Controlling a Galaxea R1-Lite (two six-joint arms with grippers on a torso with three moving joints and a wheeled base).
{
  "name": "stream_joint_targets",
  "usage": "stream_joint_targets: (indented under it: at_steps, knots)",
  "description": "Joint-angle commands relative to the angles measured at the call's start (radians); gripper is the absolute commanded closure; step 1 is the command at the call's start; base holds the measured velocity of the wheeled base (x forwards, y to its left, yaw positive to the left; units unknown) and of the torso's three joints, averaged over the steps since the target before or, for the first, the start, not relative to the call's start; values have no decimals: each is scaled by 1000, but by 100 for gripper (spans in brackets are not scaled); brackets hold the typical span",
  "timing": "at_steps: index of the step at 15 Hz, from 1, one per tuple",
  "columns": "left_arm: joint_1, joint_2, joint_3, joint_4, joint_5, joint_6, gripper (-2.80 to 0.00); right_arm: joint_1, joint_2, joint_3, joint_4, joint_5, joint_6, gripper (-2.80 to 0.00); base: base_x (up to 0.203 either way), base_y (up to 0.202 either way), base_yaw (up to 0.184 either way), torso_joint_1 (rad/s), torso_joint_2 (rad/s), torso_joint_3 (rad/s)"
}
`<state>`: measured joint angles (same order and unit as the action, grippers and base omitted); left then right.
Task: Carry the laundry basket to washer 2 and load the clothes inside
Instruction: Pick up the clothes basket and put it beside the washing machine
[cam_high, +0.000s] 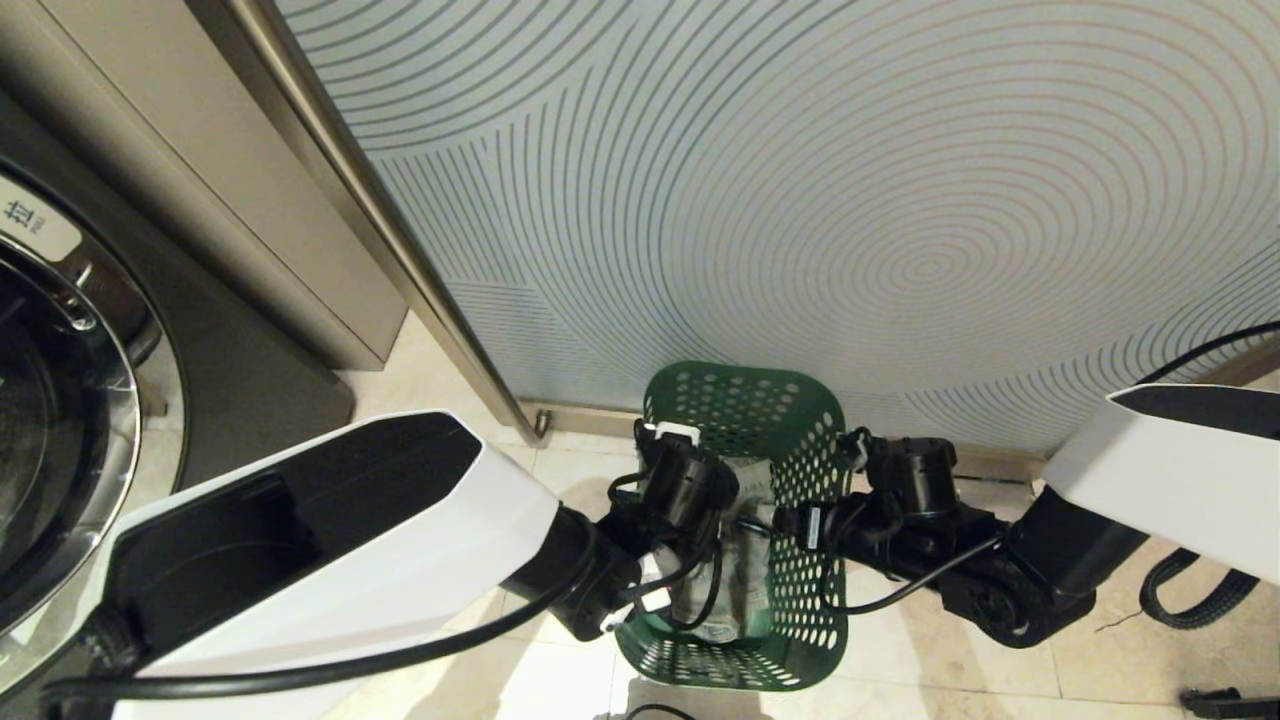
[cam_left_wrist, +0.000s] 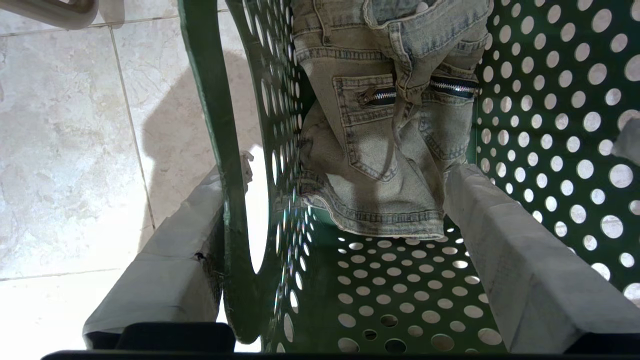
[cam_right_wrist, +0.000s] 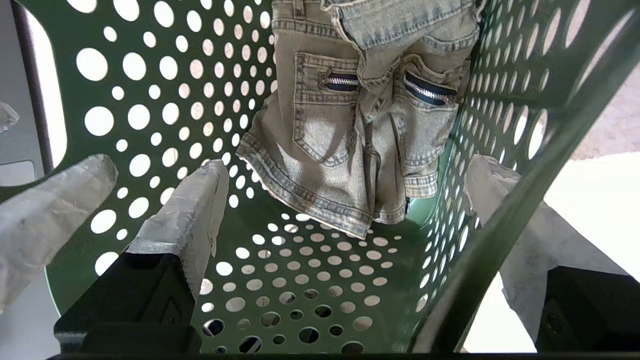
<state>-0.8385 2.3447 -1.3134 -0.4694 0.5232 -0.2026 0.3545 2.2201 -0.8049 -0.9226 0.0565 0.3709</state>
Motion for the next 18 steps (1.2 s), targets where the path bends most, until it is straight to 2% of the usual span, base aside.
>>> stream_joint_targets:
  at_steps: [1,5,12,13,18]
  knots:
    - [-1,2,-4,-2,3,-1,-280,1,-3,3,-4,0,3,-280,0,0,0,0,0,0]
    - [-2,12,-11,-5,1,-7,-280,1,3,9,1,-37,-1,-280,0,0,0,0,0,0]
    - [7,33,-43,-3,4,-11,-280,1,4,26,-9,-38,3,-280,0,0,0,0,0,0]
    - [9,40,-46,-3,4,-9,0,1,8,27,-22,-38,3,0,0,0,0,0,0,0]
    - [10,41,-47,-3,1,-11,0,1,7,50,-72,-38,6,0,0,0,0,0,0,0]
